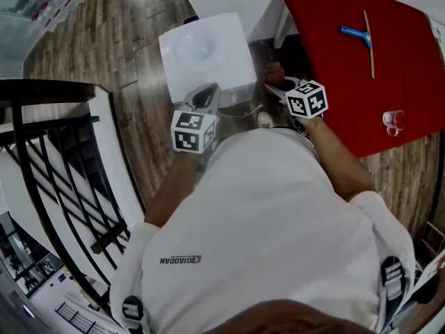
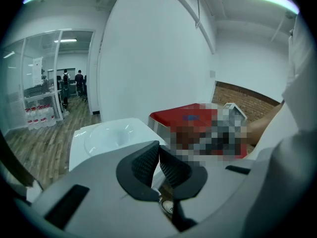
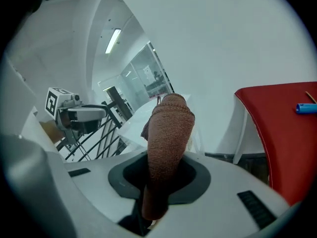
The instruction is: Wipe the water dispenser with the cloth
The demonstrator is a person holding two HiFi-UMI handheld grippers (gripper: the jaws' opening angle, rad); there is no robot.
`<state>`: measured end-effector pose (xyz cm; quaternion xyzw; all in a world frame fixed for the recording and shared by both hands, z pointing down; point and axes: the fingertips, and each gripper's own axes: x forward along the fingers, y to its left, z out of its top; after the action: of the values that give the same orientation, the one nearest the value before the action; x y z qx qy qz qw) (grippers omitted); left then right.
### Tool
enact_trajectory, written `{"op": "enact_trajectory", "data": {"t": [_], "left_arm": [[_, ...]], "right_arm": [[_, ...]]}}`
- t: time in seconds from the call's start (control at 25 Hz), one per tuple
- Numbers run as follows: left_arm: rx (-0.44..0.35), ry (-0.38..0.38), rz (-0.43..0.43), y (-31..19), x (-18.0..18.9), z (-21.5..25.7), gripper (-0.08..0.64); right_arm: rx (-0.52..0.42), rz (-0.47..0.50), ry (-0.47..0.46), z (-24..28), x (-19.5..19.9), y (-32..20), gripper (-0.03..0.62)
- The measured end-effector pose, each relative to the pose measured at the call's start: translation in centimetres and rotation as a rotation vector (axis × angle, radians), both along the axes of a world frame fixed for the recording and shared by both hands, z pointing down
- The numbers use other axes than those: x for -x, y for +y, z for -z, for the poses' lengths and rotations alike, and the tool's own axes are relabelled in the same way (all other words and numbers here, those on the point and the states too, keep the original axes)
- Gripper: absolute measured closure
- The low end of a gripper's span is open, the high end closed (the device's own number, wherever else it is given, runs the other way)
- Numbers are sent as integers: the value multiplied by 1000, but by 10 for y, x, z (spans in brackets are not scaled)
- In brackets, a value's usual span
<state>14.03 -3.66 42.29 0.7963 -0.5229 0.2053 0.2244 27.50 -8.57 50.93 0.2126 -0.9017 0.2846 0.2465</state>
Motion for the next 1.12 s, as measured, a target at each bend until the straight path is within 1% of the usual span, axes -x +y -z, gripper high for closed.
{"op": "enact_trajectory", "data": {"t": [0.16, 0.28, 0.52, 0.72, 0.92, 1.12], "left_arm": [[-2, -19, 11, -14, -12, 1, 559], [3, -31, 30, -21, -19, 0, 559], [15, -27, 72, -36, -26, 2, 559], [34, -54, 86, -44, -26, 1, 560], [63, -85, 69, -51, -33, -8, 559], [87, -94, 66, -55, -39, -15, 559]], "right_arm": [[-6, 21, -44, 13, 11, -24, 520], [28, 24, -82, 14, 15, -38, 520], [104, 51, -141, 3, 26, -56, 520], [151, 72, -126, -19, 36, -67, 520], [225, 72, -110, -65, 39, -71, 520], [309, 49, -81, -109, 36, -69, 520]]}}
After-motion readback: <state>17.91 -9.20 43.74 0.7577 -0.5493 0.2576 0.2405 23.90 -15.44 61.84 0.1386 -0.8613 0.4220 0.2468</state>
